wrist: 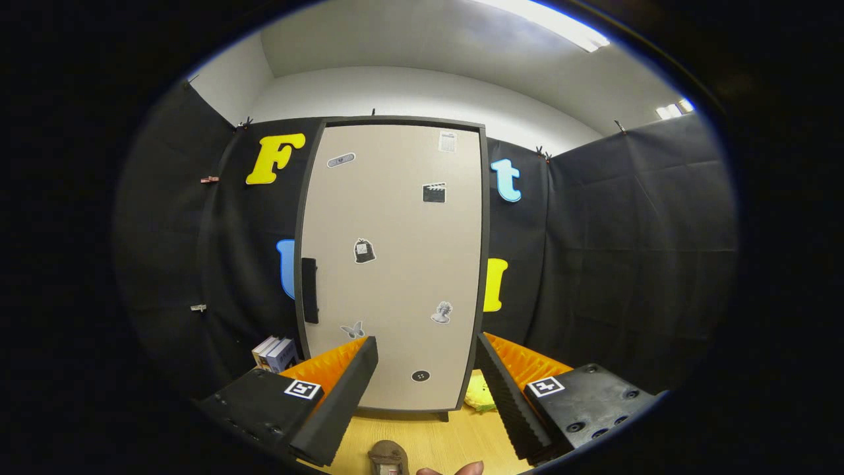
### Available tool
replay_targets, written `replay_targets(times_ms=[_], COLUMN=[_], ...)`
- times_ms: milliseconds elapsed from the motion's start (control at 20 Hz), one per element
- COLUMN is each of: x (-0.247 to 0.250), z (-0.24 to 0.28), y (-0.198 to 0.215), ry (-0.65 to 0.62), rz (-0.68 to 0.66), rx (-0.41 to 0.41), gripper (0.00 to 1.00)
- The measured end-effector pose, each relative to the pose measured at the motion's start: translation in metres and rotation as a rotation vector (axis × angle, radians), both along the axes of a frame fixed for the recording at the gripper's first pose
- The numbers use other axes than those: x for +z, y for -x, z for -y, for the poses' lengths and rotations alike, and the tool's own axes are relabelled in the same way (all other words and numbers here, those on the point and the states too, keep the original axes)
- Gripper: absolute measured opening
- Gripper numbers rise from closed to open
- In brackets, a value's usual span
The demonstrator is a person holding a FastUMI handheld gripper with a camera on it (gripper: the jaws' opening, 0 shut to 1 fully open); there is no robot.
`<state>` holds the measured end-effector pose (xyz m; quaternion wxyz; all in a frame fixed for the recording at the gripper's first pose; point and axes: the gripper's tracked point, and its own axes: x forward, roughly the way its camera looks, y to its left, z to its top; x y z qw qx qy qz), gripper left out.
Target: Open the shoe cabinet door, grab the shoes and put them into the shoe cabinet, then close the shoe cabinet door.
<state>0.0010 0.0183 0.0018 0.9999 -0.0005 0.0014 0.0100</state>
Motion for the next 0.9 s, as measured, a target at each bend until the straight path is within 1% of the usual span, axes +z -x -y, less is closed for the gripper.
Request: replay_targets(times_ms=[200,350,650,800,900], x=[0.005,0.013,0.026,0.02,0.011], z=[-0.019,-0.05,-0.126,-0.16,-0.176], y=[-0.011,-0.029,-0.089,-0.115,-0.135], ry=[0.027,0.004,-0.057,-0.095,-0.109], rz=[-0.002,0.001,0.001,-0.014,-0.026], rx=[0.018,0.066,0.141,0.169,0.173], gripper=[0.97,0.97,0.97,0.97,0.98])
